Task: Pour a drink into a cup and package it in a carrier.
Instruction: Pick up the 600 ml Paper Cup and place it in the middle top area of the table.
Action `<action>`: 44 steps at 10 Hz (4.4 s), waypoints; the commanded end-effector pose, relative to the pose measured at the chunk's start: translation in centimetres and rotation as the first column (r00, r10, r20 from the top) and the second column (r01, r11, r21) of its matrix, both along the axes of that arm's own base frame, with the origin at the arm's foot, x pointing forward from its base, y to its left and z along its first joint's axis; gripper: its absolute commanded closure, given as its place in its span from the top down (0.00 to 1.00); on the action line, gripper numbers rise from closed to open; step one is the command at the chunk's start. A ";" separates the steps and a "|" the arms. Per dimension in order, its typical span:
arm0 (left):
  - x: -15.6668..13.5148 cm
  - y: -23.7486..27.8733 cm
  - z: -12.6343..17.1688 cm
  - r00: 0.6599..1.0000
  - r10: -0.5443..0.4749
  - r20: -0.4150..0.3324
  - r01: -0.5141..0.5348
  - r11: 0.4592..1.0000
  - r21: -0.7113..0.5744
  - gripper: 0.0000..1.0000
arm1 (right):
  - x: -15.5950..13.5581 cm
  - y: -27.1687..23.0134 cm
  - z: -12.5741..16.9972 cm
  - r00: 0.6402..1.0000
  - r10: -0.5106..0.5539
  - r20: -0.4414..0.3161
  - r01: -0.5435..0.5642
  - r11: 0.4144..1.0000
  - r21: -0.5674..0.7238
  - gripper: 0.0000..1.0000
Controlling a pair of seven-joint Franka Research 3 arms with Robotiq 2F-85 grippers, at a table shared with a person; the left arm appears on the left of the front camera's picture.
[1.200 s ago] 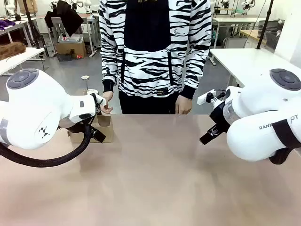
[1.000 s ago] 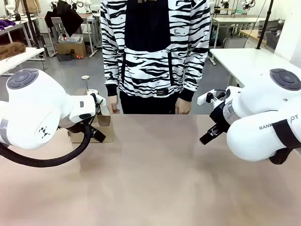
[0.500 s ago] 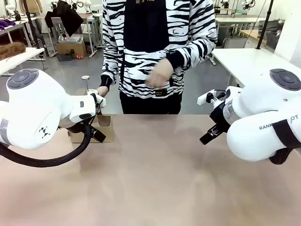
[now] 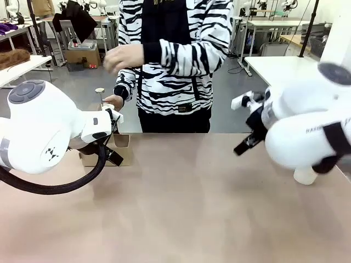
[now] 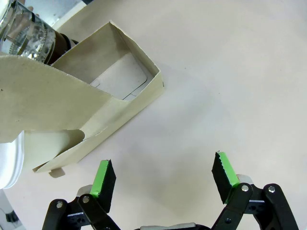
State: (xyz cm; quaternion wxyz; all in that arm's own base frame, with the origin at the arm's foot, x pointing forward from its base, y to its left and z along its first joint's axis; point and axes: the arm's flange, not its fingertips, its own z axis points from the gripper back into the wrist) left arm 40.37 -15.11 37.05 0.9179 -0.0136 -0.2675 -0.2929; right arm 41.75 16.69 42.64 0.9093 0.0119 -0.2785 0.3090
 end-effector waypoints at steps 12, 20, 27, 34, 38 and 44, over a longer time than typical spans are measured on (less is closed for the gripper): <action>0.0 0.0 0.0 1.000 0.000 0.000 0.000 1.000 0.000 1.00 | -4.4 -28.3 8.6 0.821 0.493 0.288 -0.570 0.684 0.455 1.00; 0.0 0.0 0.0 1.000 0.000 0.000 0.000 1.000 0.000 1.00 | -5.1 -30.7 5.0 0.822 0.479 0.309 -0.570 0.674 0.470 1.00; 0.0 0.0 0.0 1.000 0.000 0.000 0.000 1.000 0.000 1.00 | -7.5 -43.6 -6.7 0.727 0.204 0.656 -0.642 0.540 0.544 1.00; 0.0 0.0 0.0 1.000 0.000 0.000 0.000 1.000 0.000 1.00 | -6.1 -40.1 -17.0 0.726 0.153 0.670 -0.634 0.526 0.567 1.00; 0.0 0.0 0.0 1.000 0.000 0.000 0.000 1.000 0.000 1.00 | -5.1 -39.5 -16.1 0.741 0.165 0.651 -0.629 0.508 0.588 1.00; 0.0 0.0 0.0 1.000 0.000 0.000 0.000 1.000 0.000 1.00 | -1.6 -38.2 -19.9 0.794 0.110 0.597 -0.551 0.545 0.632 1.00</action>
